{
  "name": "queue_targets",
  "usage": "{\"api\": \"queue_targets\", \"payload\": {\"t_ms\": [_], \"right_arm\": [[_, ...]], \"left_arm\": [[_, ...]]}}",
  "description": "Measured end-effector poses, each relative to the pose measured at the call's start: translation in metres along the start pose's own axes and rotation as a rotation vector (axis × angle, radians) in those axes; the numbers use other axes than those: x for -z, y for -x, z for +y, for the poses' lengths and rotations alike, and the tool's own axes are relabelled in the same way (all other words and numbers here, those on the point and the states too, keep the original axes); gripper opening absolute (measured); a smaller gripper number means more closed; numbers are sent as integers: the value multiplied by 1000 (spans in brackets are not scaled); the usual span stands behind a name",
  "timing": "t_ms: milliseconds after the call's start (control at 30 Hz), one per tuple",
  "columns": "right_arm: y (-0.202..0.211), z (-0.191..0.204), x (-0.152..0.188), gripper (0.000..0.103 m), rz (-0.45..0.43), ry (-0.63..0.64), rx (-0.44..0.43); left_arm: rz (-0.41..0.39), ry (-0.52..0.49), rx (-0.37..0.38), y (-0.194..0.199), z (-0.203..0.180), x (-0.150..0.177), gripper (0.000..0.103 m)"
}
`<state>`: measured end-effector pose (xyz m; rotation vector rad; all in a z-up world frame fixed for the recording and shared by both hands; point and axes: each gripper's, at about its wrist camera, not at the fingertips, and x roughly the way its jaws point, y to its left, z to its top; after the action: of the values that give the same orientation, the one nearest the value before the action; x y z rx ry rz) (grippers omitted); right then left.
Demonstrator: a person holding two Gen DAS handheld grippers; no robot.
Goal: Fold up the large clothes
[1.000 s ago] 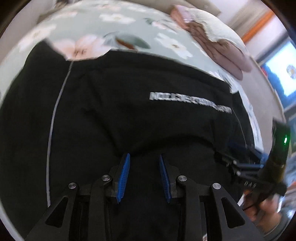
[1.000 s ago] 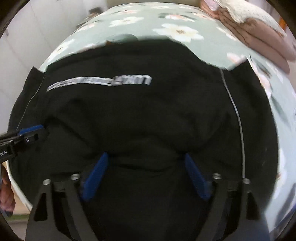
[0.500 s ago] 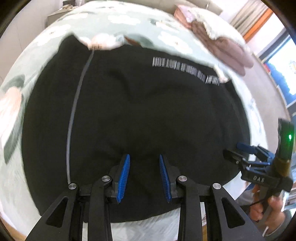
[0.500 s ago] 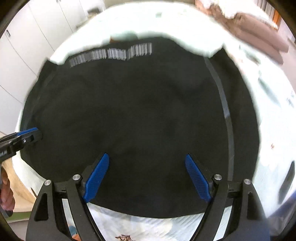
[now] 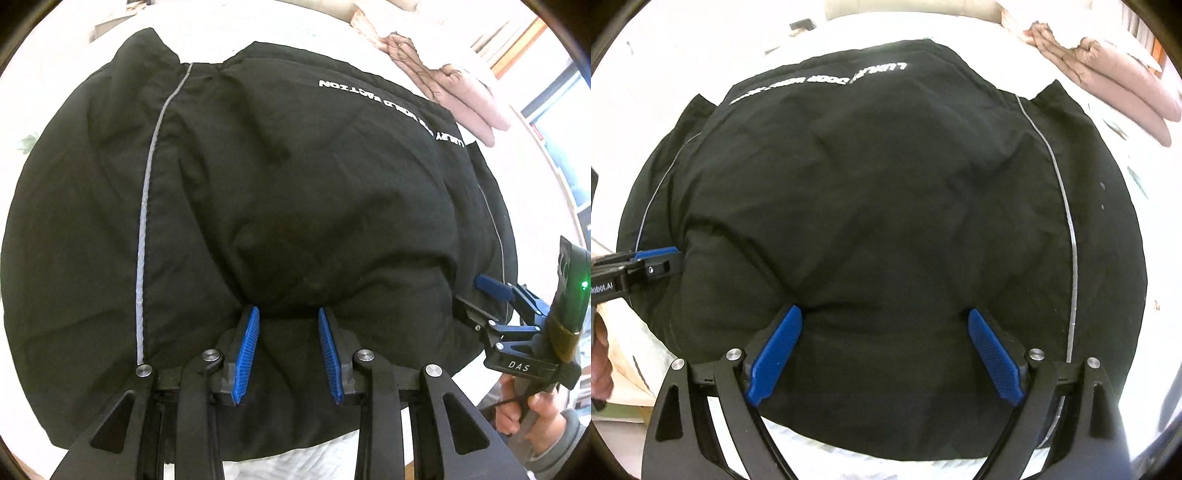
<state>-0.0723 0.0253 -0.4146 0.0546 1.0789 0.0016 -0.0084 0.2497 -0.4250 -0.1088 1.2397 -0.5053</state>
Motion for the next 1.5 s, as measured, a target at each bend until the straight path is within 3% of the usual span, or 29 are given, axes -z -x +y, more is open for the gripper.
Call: {"api": "queue_targets", "payload": {"t_ms": [267, 433, 533, 633, 733, 800, 867, 900, 1067, 1100, 1233, 1367, 1500], "right_arm": [[3, 2, 31, 97, -138, -3, 14], [10, -6, 48, 97, -293, -53, 48], [13, 0, 56, 97, -327, -96, 96], [21, -4, 54, 97, -271, -193, 125], [30, -7, 48, 97, -147, -350, 139], [51, -3, 48, 97, -98, -439, 119], [71, 3, 48, 98, -113, -476, 76], [87, 9, 45, 97, -132, -477, 72], [168, 40, 22, 98, -264, -429, 145], [185, 46, 16, 98, -294, -421, 147], [247, 71, -2, 98, -408, -357, 187], [283, 98, -11, 98, -485, -288, 293], [288, 104, -16, 99, -484, -291, 316]], "left_arm": [[-94, 14, 3, 0, -7, 16, 34], [-180, -95, -20, 4, -9, 28, 35], [-234, -134, -39, 6, -13, 33, 36], [-269, -155, -101, 11, -21, 34, 39], [-309, -208, -232, 25, -37, 33, 41], [-322, -211, -230, 49, -45, 30, 41], [-336, -208, -199, 79, -51, 26, 43], [-350, -215, -203, 92, -54, 24, 48], [-506, -180, -462, 165, -72, 9, 53], [-534, -166, -457, 180, -75, 9, 53], [-602, -159, -319, 234, -83, 23, 62], [-644, -190, -338, 266, -94, 33, 67], [-635, -217, -312, 282, -91, 41, 72]]}}
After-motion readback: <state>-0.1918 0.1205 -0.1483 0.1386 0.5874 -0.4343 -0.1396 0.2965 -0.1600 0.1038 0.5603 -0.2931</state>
